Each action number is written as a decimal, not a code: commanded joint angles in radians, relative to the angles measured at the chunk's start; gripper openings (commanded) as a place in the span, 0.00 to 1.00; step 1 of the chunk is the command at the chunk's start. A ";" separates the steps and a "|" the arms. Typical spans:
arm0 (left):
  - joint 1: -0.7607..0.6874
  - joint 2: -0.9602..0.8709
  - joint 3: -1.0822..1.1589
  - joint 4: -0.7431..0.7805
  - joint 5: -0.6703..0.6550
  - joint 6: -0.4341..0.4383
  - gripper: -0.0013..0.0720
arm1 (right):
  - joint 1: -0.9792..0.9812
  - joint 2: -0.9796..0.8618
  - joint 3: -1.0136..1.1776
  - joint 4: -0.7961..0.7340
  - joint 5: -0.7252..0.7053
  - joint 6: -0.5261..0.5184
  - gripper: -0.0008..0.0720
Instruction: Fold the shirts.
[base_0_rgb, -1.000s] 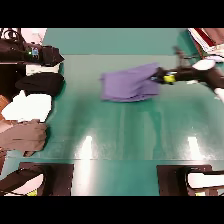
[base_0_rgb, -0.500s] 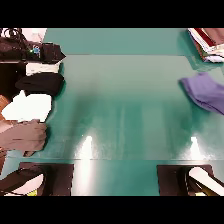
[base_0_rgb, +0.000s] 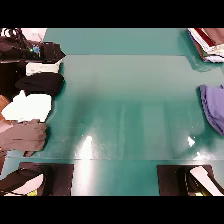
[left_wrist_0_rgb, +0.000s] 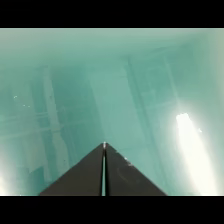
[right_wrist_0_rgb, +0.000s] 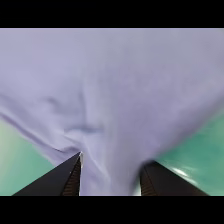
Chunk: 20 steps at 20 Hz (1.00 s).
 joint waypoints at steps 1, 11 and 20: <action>0.000 0.001 0.000 0.001 0.001 0.006 0.05 | -0.010 -0.034 0.120 -0.276 0.174 0.008 0.57; 0.000 0.001 0.000 -0.003 0.003 0.005 0.05 | 0.514 0.048 0.326 0.071 0.182 0.008 0.57; 0.000 0.001 0.000 -0.002 0.003 0.005 0.05 | 1.155 0.044 0.301 0.006 0.063 0.008 0.19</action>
